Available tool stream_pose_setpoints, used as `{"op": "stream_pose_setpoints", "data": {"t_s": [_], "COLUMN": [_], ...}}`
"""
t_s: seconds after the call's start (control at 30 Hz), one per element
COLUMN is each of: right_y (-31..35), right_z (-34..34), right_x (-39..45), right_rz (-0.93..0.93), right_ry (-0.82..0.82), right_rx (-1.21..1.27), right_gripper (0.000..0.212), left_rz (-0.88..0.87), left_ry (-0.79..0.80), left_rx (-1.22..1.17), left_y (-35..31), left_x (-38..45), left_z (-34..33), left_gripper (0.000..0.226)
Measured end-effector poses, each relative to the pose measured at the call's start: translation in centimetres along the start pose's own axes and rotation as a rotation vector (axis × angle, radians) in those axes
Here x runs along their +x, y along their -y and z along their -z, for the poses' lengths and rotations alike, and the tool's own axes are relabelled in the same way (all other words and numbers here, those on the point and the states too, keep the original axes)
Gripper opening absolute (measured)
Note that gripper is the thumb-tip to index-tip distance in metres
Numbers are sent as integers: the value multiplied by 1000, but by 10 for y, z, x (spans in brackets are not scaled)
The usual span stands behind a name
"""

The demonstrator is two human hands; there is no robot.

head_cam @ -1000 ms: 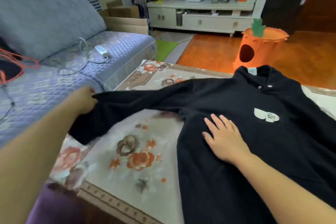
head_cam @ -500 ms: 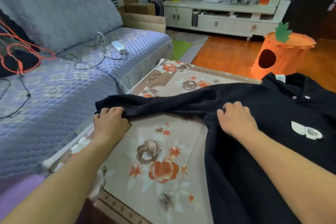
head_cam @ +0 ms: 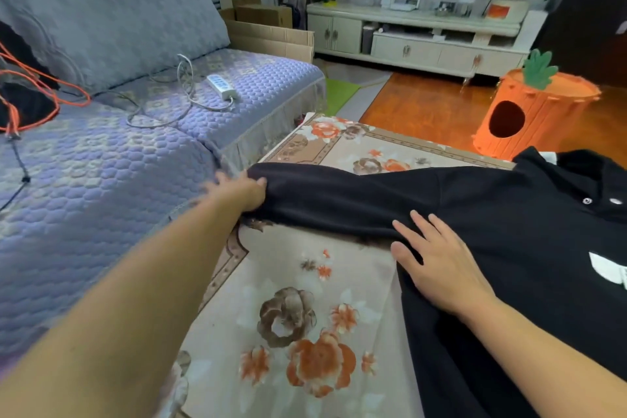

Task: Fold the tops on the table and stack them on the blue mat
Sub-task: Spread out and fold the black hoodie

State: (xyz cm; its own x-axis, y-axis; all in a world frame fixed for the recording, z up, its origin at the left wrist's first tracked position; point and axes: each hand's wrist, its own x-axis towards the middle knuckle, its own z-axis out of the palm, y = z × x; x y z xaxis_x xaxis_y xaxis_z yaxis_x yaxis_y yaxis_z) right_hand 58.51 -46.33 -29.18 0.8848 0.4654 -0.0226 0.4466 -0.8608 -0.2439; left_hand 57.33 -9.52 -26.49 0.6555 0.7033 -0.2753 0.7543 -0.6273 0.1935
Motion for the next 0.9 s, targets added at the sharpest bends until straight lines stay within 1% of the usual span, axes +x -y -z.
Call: {"op": "stream_pose_setpoints", "data": {"t_s": [0.03,0.1,0.13,0.2,0.23,0.27,0.33,0.37,0.4,0.47,0.5,0.53,0.57,0.6,0.67,0.7,0.73,0.77,0.83,0.87,0.9], "right_y": [1,4,6,6,4,3,-4,-5,-6,-11,-16,-21,-26,-29,-31,-30,-26,-23,-12,-5,3], "right_z": [3,6,10,18,23,31,45,54,62,69,68,67,66,65,64,61,58,54,48,47,45], "right_x": [0,-2,-3,5,16,32,76,97,116,147,159,167,174,178,181,181,179,179,174,167,160], "right_rz": [-4,-18,-36,-126,-163,-180,-183,-184,-180,-190,-199,-207,-217,-244,-318,-348,-369,-387,-407,-383,-338], "right_ry": [0,1,3,-10,-40,-77,-140,-154,-149,-72,3,81,99,22,-299,-409,-416,-345,-114,-56,-35], "right_rx": [5,45,110,291,339,338,212,126,59,-26,-86,-154,-203,-222,-144,-110,-84,-59,4,26,25], "right_gripper": [70,67,64,60,57,53,41,42,47,57,57,51,43,34,24,22,26,36,66,73,72], "left_rz": [34,70,121,290,358,385,346,303,263,208,200,200,200,197,180,169,162,161,199,229,253], "left_ry": [7,-73,-120,-160,-167,-186,-232,-262,-293,-366,-419,-486,-555,-625,-734,-744,-723,-680,-591,-563,-553], "left_rx": [-49,-139,-178,-260,-286,-291,-328,-350,-382,-463,-518,-584,-655,-730,-830,-836,-809,-758,-650,-609,-575], "left_y": [8,19,21,21,22,23,31,34,38,45,47,48,48,48,48,50,51,50,45,42,40], "left_x": [-3,-10,-12,-16,-19,-22,-23,-22,-21,-20,-22,-23,-25,-27,-28,-27,-25,-23,-18,-17,-15], "left_z": [-11,-19,-19,-13,-10,-10,-14,-15,-15,-16,-17,-18,-19,-20,-24,-25,-26,-26,-25,-26,-27], "left_gripper": [69,66,64,67,67,66,55,50,48,53,55,55,55,55,56,57,55,52,44,42,42]}}
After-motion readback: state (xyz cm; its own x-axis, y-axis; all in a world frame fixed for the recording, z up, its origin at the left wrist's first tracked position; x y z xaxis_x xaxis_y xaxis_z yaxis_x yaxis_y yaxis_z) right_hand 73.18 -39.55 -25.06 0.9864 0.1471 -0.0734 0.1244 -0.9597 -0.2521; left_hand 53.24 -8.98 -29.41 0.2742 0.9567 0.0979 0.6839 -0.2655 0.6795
